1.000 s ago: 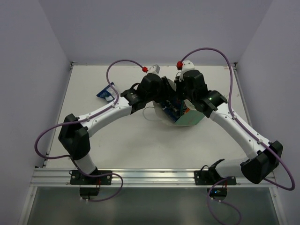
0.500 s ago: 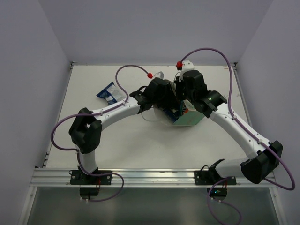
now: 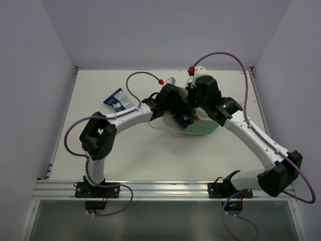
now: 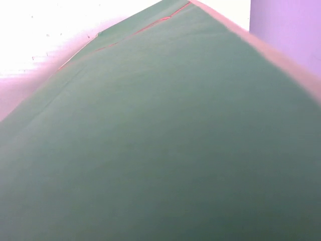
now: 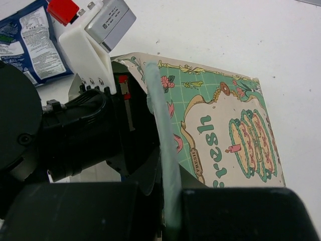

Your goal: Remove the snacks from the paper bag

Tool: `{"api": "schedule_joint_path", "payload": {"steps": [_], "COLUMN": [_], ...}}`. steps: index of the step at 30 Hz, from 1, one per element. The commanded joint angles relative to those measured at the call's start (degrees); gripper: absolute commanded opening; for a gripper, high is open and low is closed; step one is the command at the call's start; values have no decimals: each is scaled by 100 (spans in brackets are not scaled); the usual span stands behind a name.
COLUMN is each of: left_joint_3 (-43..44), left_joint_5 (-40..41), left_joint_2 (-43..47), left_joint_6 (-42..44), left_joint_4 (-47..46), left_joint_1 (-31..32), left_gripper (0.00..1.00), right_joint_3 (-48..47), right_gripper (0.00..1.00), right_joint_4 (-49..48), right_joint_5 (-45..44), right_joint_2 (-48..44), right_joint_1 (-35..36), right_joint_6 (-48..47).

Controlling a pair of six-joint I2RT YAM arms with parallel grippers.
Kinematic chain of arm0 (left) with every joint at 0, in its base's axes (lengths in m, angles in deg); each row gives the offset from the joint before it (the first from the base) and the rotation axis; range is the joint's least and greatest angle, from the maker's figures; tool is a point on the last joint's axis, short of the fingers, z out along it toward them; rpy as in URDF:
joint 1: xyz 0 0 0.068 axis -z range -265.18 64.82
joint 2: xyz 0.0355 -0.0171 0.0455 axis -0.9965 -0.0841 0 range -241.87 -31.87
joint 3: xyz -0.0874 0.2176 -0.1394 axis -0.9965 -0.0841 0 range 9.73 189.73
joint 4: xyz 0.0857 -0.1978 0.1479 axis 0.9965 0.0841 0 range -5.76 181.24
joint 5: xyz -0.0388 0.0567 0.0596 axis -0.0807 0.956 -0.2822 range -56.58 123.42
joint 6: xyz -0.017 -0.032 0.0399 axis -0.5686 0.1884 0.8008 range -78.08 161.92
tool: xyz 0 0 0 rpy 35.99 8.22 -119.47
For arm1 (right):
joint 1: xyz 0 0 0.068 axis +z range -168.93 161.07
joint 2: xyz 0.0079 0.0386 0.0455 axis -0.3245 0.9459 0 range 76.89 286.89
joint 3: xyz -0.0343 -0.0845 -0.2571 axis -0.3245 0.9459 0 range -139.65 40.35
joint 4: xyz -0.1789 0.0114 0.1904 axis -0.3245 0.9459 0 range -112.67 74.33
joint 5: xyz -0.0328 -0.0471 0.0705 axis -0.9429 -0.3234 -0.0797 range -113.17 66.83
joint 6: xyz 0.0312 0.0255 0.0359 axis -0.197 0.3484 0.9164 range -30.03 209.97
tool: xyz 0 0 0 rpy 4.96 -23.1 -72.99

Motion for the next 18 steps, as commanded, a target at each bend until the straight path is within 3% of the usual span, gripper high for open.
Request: {"api": "schedule_joint_path", "payload": {"steps": [1,2,14,18], "left_joint_3": [134,116,-76,-253], "left_joint_5": [254,237,18,-281], "left_joint_2": [210,237,2432,3512], "left_joint_6": [31,31,1015,1515], "left_joint_4": [-274,-247,823,1474], "left_joint_1": [-96,-122,-517,-1333], "left_gripper": [7,0,0,0], "right_joint_3": [59,60,112,95], "right_gripper": [0,0,0,0], "right_joint_4": [-71,-71,-18,43], "right_joint_5": [-32,-49,-603,-603], "right_joint_2": [-103,-103,-95,-130], "right_joint_1": [10,10,-174,-297], "right_joint_6": [66,66,49,57]}}
